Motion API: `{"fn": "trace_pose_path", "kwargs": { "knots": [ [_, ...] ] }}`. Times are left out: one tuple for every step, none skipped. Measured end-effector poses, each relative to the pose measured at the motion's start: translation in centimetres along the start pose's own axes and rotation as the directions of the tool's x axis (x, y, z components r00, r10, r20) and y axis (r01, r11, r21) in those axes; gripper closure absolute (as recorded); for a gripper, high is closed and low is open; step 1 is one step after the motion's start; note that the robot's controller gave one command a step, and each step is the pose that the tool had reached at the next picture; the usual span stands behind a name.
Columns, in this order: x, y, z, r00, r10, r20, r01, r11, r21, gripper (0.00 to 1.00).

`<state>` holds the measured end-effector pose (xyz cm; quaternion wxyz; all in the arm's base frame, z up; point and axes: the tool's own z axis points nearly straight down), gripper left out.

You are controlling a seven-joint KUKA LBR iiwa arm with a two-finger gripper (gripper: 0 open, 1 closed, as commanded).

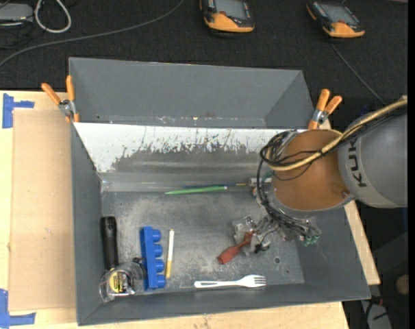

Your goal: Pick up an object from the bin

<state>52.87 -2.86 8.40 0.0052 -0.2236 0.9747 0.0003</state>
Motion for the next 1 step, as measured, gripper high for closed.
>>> {"fn": "trace_pose_path", "kwargs": {
  "knots": [
    [-0.08, 0.09, -1.18, 1.000, -0.002, 0.001, 0.002, 1.000, 0.000, 1.00]
  ]
}}
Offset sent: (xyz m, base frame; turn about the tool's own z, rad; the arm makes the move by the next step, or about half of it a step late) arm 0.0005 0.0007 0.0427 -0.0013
